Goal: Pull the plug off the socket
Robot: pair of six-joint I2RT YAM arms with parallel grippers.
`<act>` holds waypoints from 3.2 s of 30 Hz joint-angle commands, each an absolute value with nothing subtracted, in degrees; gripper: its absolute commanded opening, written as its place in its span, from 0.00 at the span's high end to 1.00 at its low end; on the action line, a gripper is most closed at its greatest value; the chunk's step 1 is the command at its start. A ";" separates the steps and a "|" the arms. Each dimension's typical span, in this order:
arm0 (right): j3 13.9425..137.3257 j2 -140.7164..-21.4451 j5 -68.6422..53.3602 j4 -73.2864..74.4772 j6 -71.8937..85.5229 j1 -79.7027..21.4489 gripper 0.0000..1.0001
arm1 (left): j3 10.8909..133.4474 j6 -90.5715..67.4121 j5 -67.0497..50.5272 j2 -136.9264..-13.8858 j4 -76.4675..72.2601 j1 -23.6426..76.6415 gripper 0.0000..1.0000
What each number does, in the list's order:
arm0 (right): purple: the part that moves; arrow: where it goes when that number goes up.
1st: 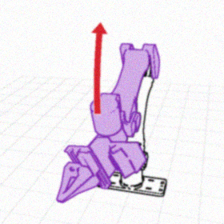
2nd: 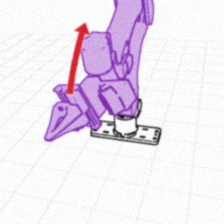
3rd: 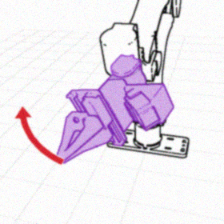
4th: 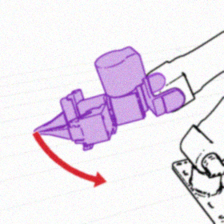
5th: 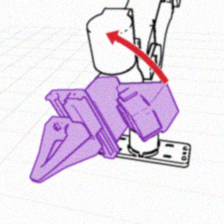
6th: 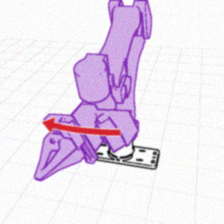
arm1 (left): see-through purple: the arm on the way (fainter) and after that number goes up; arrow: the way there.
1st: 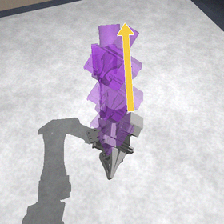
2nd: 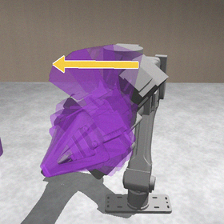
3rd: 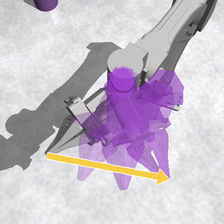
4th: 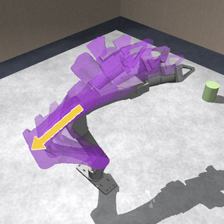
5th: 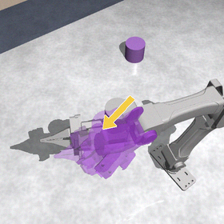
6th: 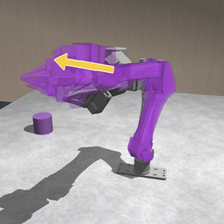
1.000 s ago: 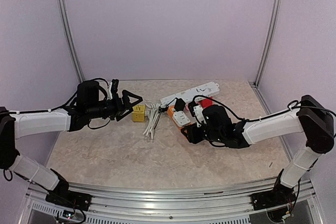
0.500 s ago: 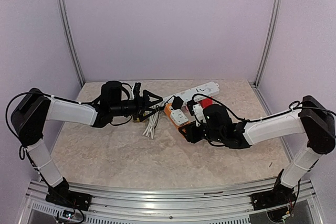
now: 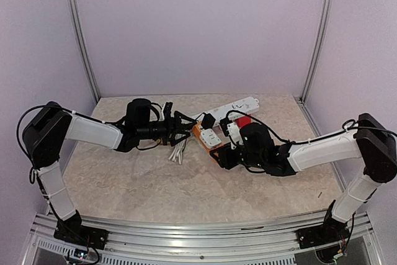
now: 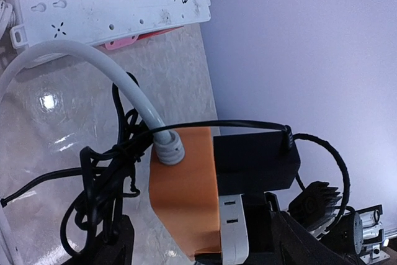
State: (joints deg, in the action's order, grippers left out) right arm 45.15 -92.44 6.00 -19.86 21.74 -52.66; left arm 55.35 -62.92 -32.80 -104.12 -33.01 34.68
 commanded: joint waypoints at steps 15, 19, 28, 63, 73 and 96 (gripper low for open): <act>47.10 -87.91 4.00 -23.99 21.51 -53.61 1.00 | 60.74 -62.93 -32.81 -109.13 -31.45 35.49 0.30; 47.10 -87.96 3.85 -24.09 21.62 -53.61 1.00 | 61.25 -63.10 -33.13 -109.72 -31.71 35.58 0.36; 47.28 -88.85 4.32 -23.91 22.05 -53.62 1.00 | 61.69 -63.35 -33.69 -110.03 -31.79 35.86 0.44; 45.53 -86.15 3.53 -22.57 21.70 -53.64 0.15 | 65.69 -55.79 -35.97 -107.76 -21.54 34.00 0.77; 46.90 -81.69 10.97 -16.29 22.77 -53.63 0.09 | 70.91 -42.69 -35.05 -102.83 -3.64 31.38 0.78; 61.76 -92.90 3.73 -7.52 28.38 -53.71 0.18 | 70.22 -23.76 -33.61 -95.79 8.86 28.51 0.78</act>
